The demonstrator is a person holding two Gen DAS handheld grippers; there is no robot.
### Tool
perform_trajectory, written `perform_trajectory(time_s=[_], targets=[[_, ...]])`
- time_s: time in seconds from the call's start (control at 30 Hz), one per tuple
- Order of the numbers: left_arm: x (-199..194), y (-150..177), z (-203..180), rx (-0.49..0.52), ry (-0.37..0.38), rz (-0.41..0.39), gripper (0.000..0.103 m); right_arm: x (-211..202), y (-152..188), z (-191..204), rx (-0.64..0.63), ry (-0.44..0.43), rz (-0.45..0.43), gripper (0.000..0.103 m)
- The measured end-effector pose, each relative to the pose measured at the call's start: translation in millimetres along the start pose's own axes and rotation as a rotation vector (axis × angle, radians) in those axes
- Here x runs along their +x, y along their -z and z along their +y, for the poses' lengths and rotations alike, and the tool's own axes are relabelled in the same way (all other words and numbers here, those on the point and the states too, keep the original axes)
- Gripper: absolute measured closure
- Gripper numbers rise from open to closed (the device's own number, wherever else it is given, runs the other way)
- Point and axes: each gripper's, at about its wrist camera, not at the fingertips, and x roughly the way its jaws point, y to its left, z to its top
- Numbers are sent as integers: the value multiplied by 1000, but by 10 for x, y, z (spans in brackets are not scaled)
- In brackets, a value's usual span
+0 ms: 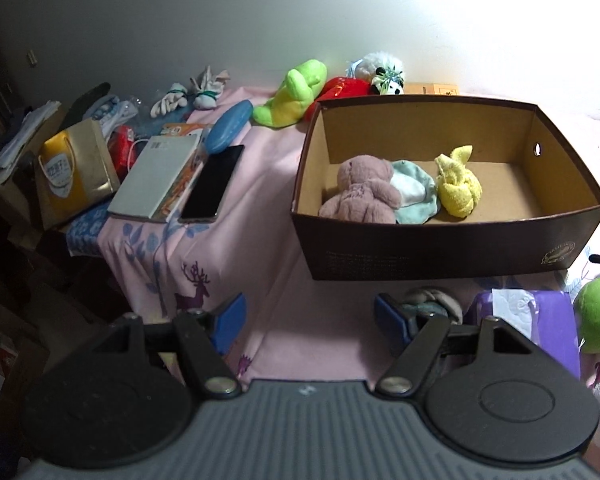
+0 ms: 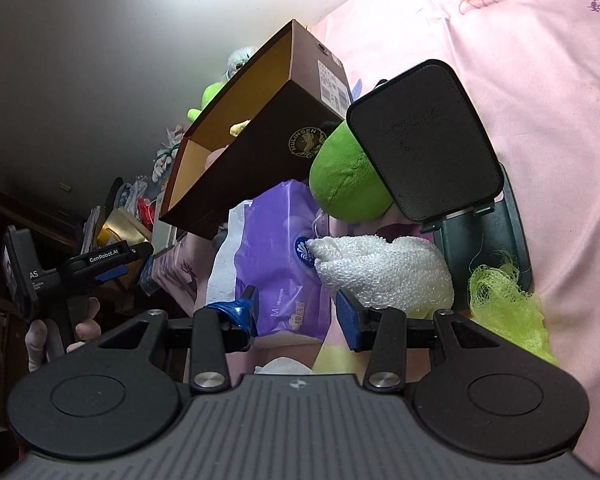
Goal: Organize soft objects
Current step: 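Withdraw the left tool while the right tool moves toward the yellow-green mesh sponge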
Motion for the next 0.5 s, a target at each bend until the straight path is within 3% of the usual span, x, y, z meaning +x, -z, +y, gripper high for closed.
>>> perform_trajectory(time_s=[0.27, 0.37, 0.43, 0.5], targets=[[-203, 195, -110, -8, -24, 18, 23, -65, 38, -29, -42, -23, 28, 76], [-262, 269, -192, 2, -36, 28, 16, -111, 61, -55, -51, -26, 33, 76], [-314, 326, -247, 9, -37, 25, 2, -150, 81, -73, -57, -24, 31, 76], [-380, 381, -318, 30, -48, 10, 1, -183, 94, -98, -55, -23, 28, 76]])
